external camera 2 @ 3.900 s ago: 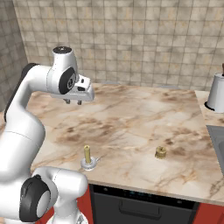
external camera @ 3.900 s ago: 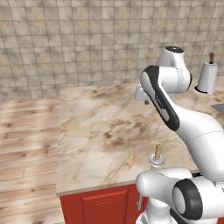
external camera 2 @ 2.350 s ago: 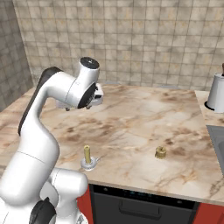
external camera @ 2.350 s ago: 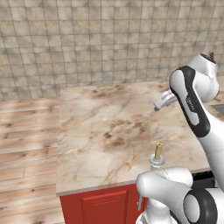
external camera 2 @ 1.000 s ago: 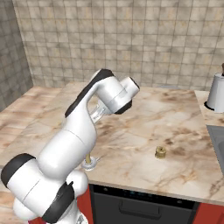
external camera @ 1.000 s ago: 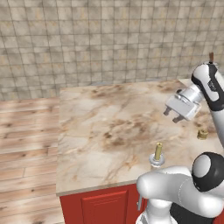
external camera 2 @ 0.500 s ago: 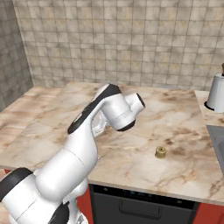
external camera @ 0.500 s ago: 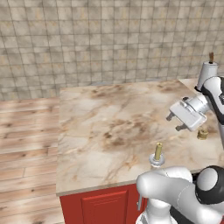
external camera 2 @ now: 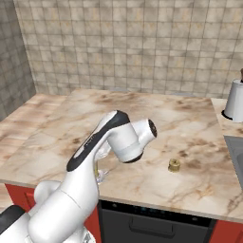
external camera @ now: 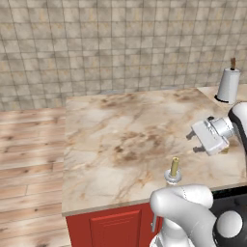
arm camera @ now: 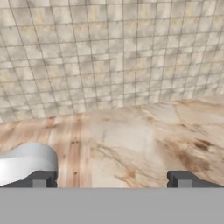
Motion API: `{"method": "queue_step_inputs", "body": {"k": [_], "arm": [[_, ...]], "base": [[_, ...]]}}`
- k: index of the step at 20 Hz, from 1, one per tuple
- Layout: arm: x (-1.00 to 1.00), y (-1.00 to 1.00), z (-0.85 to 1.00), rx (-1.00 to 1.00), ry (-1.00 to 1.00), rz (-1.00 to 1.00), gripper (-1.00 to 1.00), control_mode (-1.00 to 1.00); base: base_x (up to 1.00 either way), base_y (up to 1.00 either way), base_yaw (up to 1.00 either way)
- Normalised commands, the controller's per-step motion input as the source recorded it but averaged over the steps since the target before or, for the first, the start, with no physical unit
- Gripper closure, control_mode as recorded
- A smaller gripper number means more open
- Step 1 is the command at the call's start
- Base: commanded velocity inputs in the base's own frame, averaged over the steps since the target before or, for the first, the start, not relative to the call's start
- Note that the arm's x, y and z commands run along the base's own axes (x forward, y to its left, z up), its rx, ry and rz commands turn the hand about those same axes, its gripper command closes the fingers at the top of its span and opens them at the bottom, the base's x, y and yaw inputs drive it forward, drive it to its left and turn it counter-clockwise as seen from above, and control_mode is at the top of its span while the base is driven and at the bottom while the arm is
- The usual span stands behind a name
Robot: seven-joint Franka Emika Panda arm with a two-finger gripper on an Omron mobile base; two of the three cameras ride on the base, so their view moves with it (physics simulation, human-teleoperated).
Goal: Pick the candle and candle from the dining table and place them in the open cabinet. Close the cabinet after placing the objects.
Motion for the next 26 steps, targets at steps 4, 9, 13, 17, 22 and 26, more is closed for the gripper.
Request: {"method": "queue_step_inputs", "body": {"k": [4,9,13,17,22,26], "arm": [[0.00,-0.17,-0.18,0.09,0.00,0.01,-1.00,-1.00],[-0.01,-0.21,-0.22,0.13,0.00,0.01,-1.00,-1.00],[-0.01,-0.12,-0.23,0.08,0.00,0.00,-1.00,-1.00],[0.07,0.00,-0.25,0.04,0.03,0.00,-1.00,-1.00],[0.02,0.02,-0.28,0.03,0.00,0.00,-1.00,-1.00],[0.06,0.00,-0.23,0.05,0.05,0.00,-1.00,-1.00]], "base": [[0.00,0.00,0.00],[0.00,0.00,0.00],[0.00,0.00,0.00],[0.00,0.00,0.00],[0.00,0.00,0.00],[0.00,0.00,0.00]]}}
